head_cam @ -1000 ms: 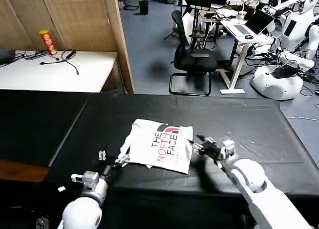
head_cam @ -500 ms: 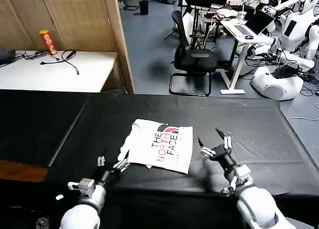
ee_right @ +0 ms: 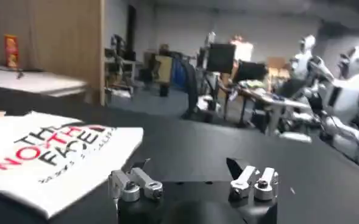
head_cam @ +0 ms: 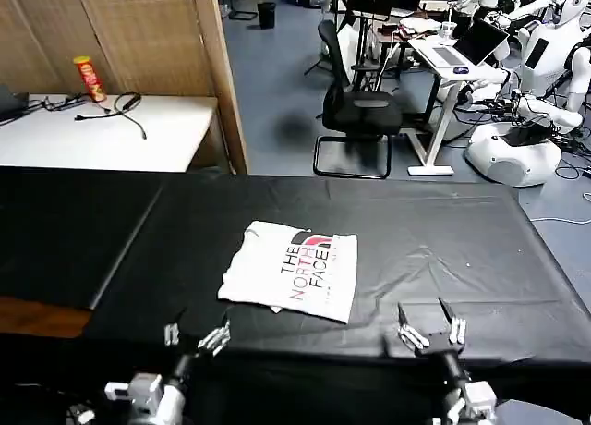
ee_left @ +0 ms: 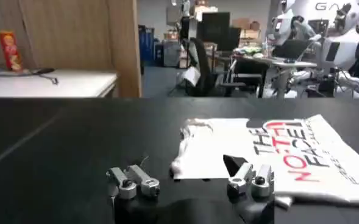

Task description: Fold and organize the clothes.

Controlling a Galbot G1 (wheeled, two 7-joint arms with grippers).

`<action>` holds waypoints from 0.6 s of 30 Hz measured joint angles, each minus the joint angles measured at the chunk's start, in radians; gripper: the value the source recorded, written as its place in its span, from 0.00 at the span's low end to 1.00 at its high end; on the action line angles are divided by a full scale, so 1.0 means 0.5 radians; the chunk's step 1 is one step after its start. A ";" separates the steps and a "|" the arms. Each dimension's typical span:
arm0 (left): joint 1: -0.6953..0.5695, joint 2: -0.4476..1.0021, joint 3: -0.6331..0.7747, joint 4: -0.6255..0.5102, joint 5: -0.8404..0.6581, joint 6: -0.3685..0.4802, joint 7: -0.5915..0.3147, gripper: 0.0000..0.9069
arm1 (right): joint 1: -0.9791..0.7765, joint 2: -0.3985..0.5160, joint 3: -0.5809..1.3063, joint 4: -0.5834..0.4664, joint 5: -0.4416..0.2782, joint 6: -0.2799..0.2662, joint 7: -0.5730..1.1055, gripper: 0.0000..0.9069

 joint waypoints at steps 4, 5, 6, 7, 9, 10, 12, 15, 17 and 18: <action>0.120 0.021 -0.031 -0.077 -0.031 0.059 -0.056 0.97 | -0.178 0.036 -0.005 0.092 0.032 -0.056 0.085 0.97; 0.146 0.031 -0.043 -0.099 -0.038 0.085 -0.062 0.97 | -0.219 0.044 -0.010 0.118 0.046 -0.076 0.109 0.97; 0.170 0.037 -0.055 -0.120 -0.047 0.103 -0.067 0.97 | -0.256 0.050 -0.015 0.144 0.051 -0.091 0.126 0.97; 0.190 0.045 -0.064 -0.141 -0.056 0.124 -0.069 0.97 | -0.296 0.056 -0.020 0.171 0.053 -0.109 0.151 0.97; 0.227 0.063 -0.089 -0.177 -0.076 0.161 -0.070 0.97 | -0.372 0.071 -0.038 0.234 0.056 -0.151 0.209 0.97; 0.240 0.072 -0.102 -0.193 -0.091 0.178 -0.070 0.97 | -0.414 0.081 -0.048 0.265 0.056 -0.163 0.228 0.97; 0.261 0.085 -0.129 -0.220 -0.110 0.205 -0.070 0.97 | -0.463 0.084 -0.053 0.305 0.056 -0.166 0.235 0.97; 0.279 0.096 -0.151 -0.246 -0.126 0.227 -0.063 0.97 | -0.512 0.085 -0.057 0.342 0.056 -0.167 0.235 0.97; 0.282 0.098 -0.152 -0.253 -0.127 0.233 -0.059 0.97 | -0.532 0.085 -0.059 0.358 0.055 -0.167 0.235 0.97; 0.282 0.098 -0.153 -0.255 -0.128 0.236 -0.059 0.97 | -0.539 0.085 -0.059 0.363 0.055 -0.167 0.235 0.97</action>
